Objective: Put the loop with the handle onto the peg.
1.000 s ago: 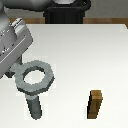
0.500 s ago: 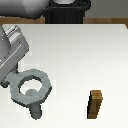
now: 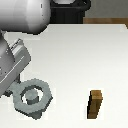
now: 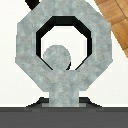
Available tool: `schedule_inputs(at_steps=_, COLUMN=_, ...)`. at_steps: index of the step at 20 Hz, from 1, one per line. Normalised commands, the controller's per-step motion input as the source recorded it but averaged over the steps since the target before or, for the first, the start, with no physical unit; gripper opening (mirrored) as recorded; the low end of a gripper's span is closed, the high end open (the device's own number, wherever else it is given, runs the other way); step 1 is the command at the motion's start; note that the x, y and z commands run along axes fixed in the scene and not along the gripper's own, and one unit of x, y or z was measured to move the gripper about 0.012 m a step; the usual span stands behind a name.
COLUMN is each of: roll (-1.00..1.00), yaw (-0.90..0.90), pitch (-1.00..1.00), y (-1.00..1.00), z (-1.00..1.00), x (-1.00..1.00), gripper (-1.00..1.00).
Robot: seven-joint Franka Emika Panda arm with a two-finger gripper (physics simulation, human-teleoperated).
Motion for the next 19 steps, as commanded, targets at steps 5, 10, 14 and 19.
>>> schedule_inputs(at_steps=5, roll=0.0, yaw=0.0, pitch=0.0, y=0.0, z=-0.2, x=0.0, gripper=1.0)
schedule_inputs(at_steps=10, roll=0.0, yaw=0.0, pitch=0.0, y=0.0, z=0.0, x=0.0, gripper=1.0)
schedule_inputs(at_steps=14, roll=0.0, yaw=0.0, pitch=0.0, y=0.0, z=0.0, x=0.0, gripper=1.0)
schedule_inputs(at_steps=19, roll=0.0, yaw=0.0, pitch=0.0, y=0.0, z=0.0, x=0.0, gripper=1.0)
